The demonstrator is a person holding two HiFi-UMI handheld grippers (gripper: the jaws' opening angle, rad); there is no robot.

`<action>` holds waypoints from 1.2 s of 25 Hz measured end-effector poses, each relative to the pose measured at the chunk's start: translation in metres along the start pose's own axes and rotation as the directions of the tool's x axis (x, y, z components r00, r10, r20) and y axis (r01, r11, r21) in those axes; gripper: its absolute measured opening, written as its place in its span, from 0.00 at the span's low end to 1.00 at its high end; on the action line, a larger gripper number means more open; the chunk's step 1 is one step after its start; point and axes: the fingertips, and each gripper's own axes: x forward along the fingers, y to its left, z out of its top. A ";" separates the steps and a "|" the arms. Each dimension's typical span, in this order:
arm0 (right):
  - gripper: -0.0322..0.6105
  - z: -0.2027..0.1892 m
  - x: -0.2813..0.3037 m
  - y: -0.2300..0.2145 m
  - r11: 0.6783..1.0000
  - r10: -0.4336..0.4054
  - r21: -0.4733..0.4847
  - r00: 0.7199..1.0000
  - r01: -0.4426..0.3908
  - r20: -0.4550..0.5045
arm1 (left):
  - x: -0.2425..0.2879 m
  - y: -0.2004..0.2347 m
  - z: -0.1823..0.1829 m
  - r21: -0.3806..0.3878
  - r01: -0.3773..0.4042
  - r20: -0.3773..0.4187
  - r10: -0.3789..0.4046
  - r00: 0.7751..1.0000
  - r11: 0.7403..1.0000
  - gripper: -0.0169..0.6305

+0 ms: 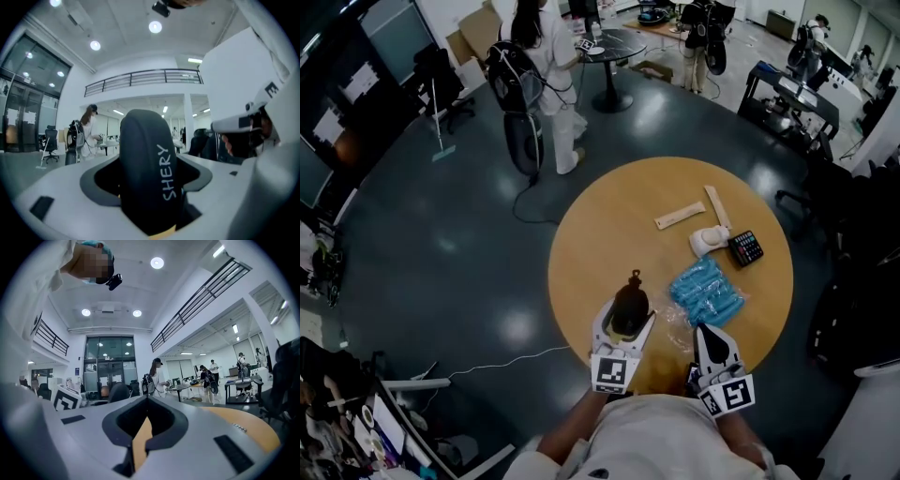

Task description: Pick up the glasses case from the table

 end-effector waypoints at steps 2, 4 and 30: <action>0.07 0.002 -0.002 0.000 1.000 -0.004 -0.005 1.000 0.004 0.003 | -0.015 -0.005 0.029 -0.045 -0.035 0.081 0.038 0.996 0.998 0.56; 0.07 0.001 -0.002 0.000 1.000 -0.008 -0.009 1.000 0.008 0.003 | -0.026 -0.011 0.042 -0.040 -0.053 0.112 0.057 0.992 0.998 0.56; 0.07 -0.015 -0.004 0.014 0.999 -0.010 -0.038 0.999 0.008 -0.047 | -0.043 -0.035 0.030 -0.049 -0.042 0.119 0.048 0.992 0.998 0.56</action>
